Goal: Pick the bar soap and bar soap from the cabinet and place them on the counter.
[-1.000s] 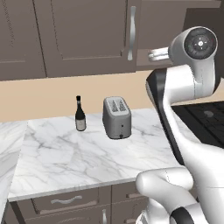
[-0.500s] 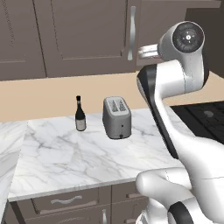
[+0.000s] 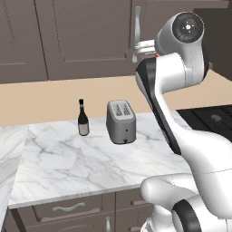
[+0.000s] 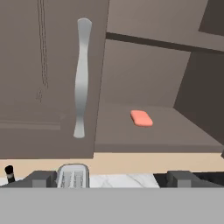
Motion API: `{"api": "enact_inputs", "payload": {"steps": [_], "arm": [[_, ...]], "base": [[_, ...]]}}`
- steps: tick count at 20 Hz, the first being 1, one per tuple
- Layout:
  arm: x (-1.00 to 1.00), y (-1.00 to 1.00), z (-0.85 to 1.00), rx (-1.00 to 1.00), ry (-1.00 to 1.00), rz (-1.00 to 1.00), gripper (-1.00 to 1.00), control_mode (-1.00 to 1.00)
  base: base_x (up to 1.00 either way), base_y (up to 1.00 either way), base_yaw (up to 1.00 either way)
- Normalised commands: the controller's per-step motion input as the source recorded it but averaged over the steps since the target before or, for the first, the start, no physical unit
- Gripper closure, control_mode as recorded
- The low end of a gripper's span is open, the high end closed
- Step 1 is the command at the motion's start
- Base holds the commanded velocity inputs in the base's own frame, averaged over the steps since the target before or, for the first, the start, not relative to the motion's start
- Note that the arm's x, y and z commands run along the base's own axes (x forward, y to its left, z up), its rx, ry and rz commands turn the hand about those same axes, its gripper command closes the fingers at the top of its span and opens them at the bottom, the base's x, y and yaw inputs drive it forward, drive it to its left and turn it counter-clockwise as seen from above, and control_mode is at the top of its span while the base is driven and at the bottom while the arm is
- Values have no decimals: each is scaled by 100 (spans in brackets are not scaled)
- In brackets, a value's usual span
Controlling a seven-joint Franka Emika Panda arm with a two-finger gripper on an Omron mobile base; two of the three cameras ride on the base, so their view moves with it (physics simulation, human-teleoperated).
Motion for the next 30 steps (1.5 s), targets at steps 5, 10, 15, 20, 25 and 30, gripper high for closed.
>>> {"api": "enact_inputs", "payload": {"steps": [5,10,15,20,25,30], "arm": [[25,22,1,2,0,5,-100,-100],[32,15,0,1,-1,5,-100,-100],[33,2,-4,0,-6,5,-100,-100],[34,0,-1,2,-2,5,-100,-100],[40,0,-3,4,0,4,-100,-100],[46,0,-3,4,1,2,-100,-100]], "base": [[0,0,0],[0,0,0],[0,0,0],[0,0,0],[0,0,0],[0,0,0]]}}
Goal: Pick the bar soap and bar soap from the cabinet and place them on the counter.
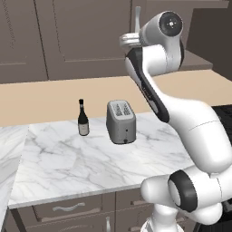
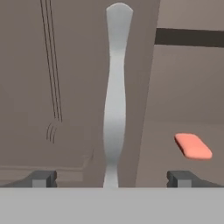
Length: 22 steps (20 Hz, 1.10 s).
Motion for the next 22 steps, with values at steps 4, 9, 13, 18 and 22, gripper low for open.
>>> {"api": "enact_inputs", "payload": {"steps": [4,9,13,18,22], "arm": [[48,0,-6,3,1,2,-100,-100],[46,0,-7,3,0,2,-100,-100],[46,0,-7,1,0,3,-100,-100],[42,2,-8,0,0,3,-100,-100],[29,11,-7,0,0,3,-100,-100]], "base": [[0,0,0],[0,0,0],[0,0,0],[0,0,0],[0,0,0]]}}
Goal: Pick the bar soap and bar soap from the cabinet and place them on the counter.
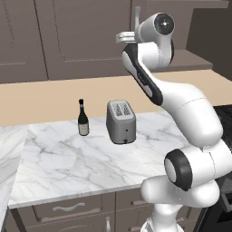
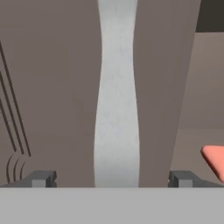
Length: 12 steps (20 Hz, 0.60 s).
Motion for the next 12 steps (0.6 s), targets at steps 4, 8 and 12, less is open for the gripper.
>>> {"api": "enact_inputs", "payload": {"steps": [4,8,12], "arm": [[20,8,-9,0,0,3,100,-100],[4,1,-3,0,0,1,100,-100],[2,0,0,0,0,0,100,-100]], "base": [[0,0,0],[0,0,0],[0,0,0]]}}
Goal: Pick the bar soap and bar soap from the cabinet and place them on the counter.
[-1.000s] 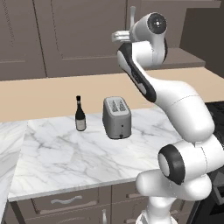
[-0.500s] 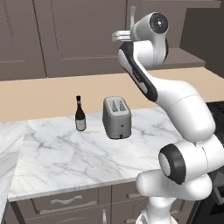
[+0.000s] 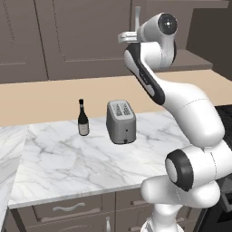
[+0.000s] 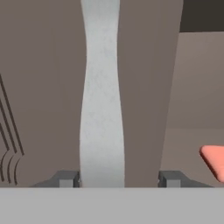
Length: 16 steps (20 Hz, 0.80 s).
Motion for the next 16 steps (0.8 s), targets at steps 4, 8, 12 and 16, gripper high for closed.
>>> {"api": "enact_inputs", "payload": {"steps": [4,8,12,16], "arm": [[1,0,0,0,0,0,100,-100],[0,4,-3,0,0,0,100,-100],[0,31,-18,0,0,0,100,-100],[0,44,-19,0,0,-2,100,-100]], "base": [[0,0,0],[0,0,0],[0,0,0],[0,0,0]]}}
